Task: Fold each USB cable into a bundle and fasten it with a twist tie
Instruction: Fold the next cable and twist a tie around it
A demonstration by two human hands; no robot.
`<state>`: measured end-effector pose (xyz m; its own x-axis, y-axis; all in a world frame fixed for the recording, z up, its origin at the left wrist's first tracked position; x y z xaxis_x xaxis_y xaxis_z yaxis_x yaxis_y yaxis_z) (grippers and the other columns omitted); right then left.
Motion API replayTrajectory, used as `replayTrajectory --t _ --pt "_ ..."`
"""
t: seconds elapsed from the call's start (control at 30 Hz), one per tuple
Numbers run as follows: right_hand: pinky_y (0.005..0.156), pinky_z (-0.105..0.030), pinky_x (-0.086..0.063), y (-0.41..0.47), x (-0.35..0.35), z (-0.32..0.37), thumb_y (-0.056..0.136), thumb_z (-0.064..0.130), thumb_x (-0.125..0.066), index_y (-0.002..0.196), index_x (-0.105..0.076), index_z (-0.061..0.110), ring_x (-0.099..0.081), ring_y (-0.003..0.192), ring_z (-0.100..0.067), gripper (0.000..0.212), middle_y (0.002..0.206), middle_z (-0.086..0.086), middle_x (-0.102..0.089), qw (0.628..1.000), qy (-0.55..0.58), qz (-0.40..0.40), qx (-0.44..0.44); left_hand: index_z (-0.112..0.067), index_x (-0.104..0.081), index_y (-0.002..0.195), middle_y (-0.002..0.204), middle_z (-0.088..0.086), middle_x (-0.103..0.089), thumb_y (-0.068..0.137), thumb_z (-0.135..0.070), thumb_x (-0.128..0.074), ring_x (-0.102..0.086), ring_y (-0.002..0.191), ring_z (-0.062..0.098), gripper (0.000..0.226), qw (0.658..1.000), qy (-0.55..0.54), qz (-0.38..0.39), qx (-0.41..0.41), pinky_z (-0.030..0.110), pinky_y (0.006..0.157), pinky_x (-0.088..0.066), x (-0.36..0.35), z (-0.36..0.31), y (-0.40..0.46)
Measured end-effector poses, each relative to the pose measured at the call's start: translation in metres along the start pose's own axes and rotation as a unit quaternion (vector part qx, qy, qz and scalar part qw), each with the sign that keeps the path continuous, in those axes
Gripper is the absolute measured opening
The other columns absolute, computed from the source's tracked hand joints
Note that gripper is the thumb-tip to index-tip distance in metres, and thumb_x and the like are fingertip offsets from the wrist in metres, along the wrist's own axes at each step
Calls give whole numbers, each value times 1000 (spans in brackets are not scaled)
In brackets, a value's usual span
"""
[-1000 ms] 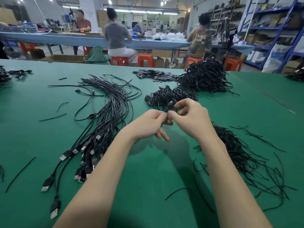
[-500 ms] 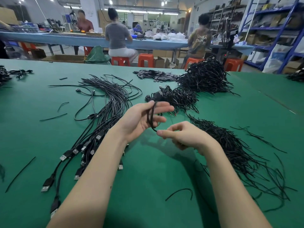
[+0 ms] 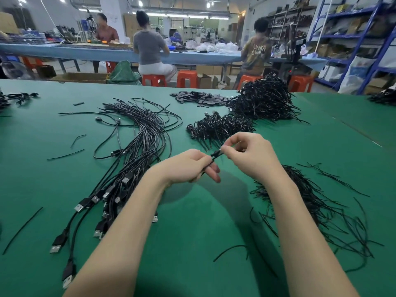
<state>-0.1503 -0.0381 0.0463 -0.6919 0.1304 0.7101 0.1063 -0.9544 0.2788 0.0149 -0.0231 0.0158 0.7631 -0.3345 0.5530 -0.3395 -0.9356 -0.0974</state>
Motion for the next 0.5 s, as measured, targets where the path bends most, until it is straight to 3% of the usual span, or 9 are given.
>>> replayTrajectory --t 0.1,0.17,0.23,0.3,0.4,0.5 --pt "54 -13 -42 -3 -13 15 96 12 -62 87 -69 18 -53 50 1 14 75 4 -72 970 233 63 -23 -5 -64 98 67 -8 -72 107 -19 -30 -45 48 11 38 992 -44 -117 -17 22 52 -39 -3 -1 8" --pt "53 -19 -47 -9 -23 24 97 1 -57 89 -67 12 -55 51 -7 17 76 -2 -69 934 326 139 -37 -9 -68 85 59 -4 -66 106 -15 -31 -53 53 14 43 964 -192 -180 -34 26 55 -41 0 -2 10" --pt "54 -22 -53 -16 -33 27 98 -4 -54 93 -64 8 -58 54 -11 17 80 -3 -69 911 347 216 -52 -10 -70 91 77 1 -75 108 -17 -29 -66 67 17 45 899 -393 -187 -45 25 59 -50 4 -1 12" --pt "56 -25 -57 -21 -42 25 99 -7 -50 94 -61 6 -59 56 -14 18 83 -6 -68 900 344 258 -71 -5 -63 106 97 7 -77 109 -21 -25 -73 85 18 41 850 -497 -165 -53 26 73 -58 9 0 12" --pt "62 -26 -60 -21 -47 16 98 -9 -51 89 -63 4 -60 57 -15 20 84 -12 -66 907 334 236 -99 -6 -60 102 77 -1 -73 109 -18 -26 -70 74 15 37 833 -528 -158 -49 26 69 -55 10 1 10" --pt "68 -29 -62 -19 -46 6 94 -9 -59 91 -67 3 -62 59 -16 15 85 -16 -69 907 347 205 -127 -10 -52 91 55 -8 -40 109 -18 -27 -46 53 11 32 806 -566 -168 -40 24 59 -36 5 -1 10"
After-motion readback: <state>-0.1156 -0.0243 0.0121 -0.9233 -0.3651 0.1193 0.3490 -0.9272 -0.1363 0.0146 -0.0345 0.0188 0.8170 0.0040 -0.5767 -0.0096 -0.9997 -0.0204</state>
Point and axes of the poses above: each hand's wrist, its own y-axis towards the middle knuckle, its own x-axis out of the back of the hand, z = x × y, the point moved 4 cm from there along y, towards the middle knuckle
